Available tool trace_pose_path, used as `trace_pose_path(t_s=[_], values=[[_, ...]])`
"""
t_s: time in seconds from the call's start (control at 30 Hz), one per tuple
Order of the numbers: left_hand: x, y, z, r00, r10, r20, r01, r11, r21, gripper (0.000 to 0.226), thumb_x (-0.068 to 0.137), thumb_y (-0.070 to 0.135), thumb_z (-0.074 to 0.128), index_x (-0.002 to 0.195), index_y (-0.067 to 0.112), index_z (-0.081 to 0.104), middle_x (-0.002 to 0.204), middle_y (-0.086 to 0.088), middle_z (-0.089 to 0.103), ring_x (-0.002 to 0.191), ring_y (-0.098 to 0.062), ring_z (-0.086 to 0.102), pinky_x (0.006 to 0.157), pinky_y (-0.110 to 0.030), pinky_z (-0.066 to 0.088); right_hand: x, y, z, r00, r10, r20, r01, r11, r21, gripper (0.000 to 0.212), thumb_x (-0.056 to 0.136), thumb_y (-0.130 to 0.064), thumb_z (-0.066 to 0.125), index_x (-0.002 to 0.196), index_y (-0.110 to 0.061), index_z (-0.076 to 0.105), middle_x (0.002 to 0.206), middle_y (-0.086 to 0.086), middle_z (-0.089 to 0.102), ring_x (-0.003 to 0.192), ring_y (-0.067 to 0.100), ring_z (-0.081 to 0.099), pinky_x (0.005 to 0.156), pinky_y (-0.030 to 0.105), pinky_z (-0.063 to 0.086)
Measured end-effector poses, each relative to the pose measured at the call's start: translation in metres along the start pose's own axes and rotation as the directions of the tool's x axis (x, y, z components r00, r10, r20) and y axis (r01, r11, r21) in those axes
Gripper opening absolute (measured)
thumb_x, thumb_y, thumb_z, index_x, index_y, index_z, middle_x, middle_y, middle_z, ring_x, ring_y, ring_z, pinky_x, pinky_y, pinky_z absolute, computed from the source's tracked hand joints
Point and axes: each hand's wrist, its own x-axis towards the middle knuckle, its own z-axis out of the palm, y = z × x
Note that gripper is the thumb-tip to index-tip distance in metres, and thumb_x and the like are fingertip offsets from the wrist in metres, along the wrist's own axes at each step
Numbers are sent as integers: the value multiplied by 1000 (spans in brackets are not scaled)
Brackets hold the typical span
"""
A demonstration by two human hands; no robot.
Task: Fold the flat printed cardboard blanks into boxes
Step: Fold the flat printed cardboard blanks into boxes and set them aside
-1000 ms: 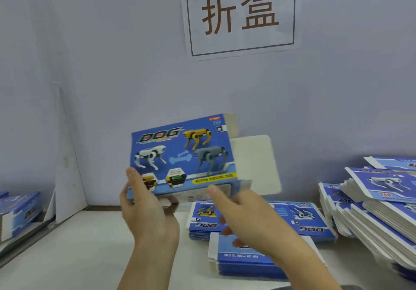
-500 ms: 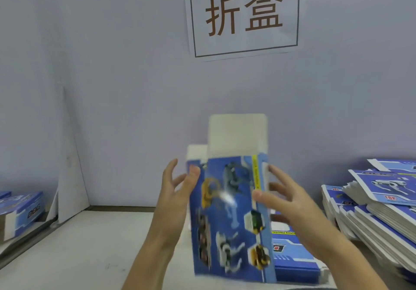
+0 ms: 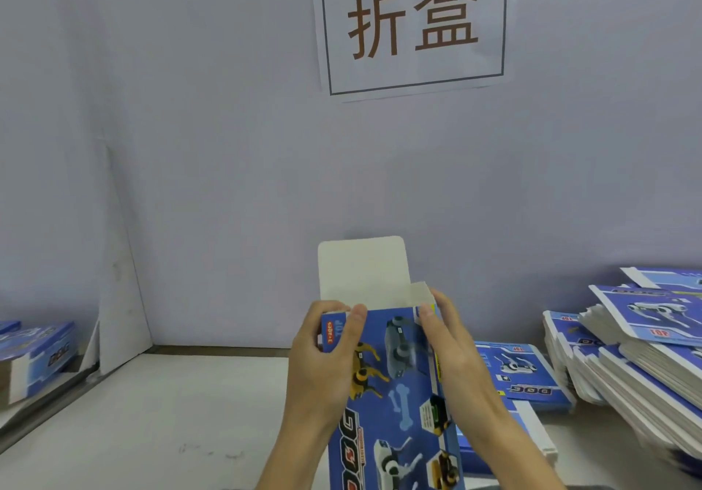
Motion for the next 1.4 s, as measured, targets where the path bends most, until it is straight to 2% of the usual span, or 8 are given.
trace_pose_path(t_s=[0.27, 0.37, 0.47, 0.6, 0.7, 0.9, 1.23, 1.4], values=[[4, 11, -4, 986, -108, 130, 112, 994, -22, 34, 98, 37, 54, 76, 12, 51, 69, -10, 59, 67, -27, 61, 62, -35, 47, 3, -8, 2, 985, 48, -164, -64, 994, -88, 29, 100, -29, 47, 78, -10, 50, 70, 5, 50, 65, 15, 46, 66, 37, 40], [5, 11, -3, 982, -134, 134, 145, 987, -71, 21, 99, 12, 40, 97, 29, 53, 65, -8, 59, 58, -22, 63, 52, -34, 49, 5, -6, 0, 975, 137, -177, -134, 991, 27, 3, 99, -22, 47, 100, -24, 49, 72, 5, 55, 68, 17, 57, 64, 41, 50], [3, 14, 1, 983, -156, 101, 172, 969, -176, 44, 101, 11, 39, 127, 46, 40, 77, -13, 66, 67, -28, 68, 54, -34, 55, 7, -11, 0, 978, 185, -95, -170, 975, 144, 26, 95, -27, 52, 121, -33, 51, 79, 5, 68, 76, 20, 69, 68, 41, 58], [1, 15, 2, 997, -78, 22, 81, 963, -258, 15, 102, 16, 43, 97, 22, 56, 83, -20, 64, 65, -33, 65, 53, -35, 52, 4, -16, 2, 991, 104, -85, -90, 984, 151, 24, 78, -37, 49, 88, -20, 64, 77, 20, 54, 69, 28, 55, 61, 36, 48], [-2, 13, 2, 995, -70, -70, 43, 944, -328, 42, 95, 49, 49, 83, 10, 56, 84, -20, 59, 72, -35, 61, 61, -39, 52, -3, -11, 2, 993, 45, -112, -14, 965, 260, 42, 88, -56, 54, 94, -16, 66, 89, 17, 69, 78, 30, 71, 63, 37, 59], [0, 8, -1, 996, 39, 75, -27, 989, -144, 39, 83, 42, 67, 99, 8, 53, 91, 1, 69, 90, -32, 73, 61, -37, 60, -4, -9, 6, 997, 16, -69, -5, 988, 156, 43, 77, -54, 62, 97, -17, 54, 115, 28, 57, 91, 34, 72, 68, 42, 58], [-4, -5, -5, 978, 207, 19, -207, 977, 43, 36, 82, 38, 60, 112, 19, 61, 103, 12, 70, 96, -22, 74, 61, -26, 61, -3, -4, -4, 997, 2, -80, 8, 992, 127, 35, 77, -40, 65, 110, -28, 64, 98, 9, 74, 85, 21, 75, 58, 33, 60], [-1, 3, -3, 993, 85, 80, -79, 993, -87, 49, 77, 44, 63, 122, 29, 51, 117, 18, 62, 99, -16, 73, 64, -29, 62, -6, 0, -13, 1000, -22, 0, 22, 997, 78, 50, 75, -58, 79, 118, -45, 58, 115, 1, 70, 105, 23, 70, 85, 45, 60]])
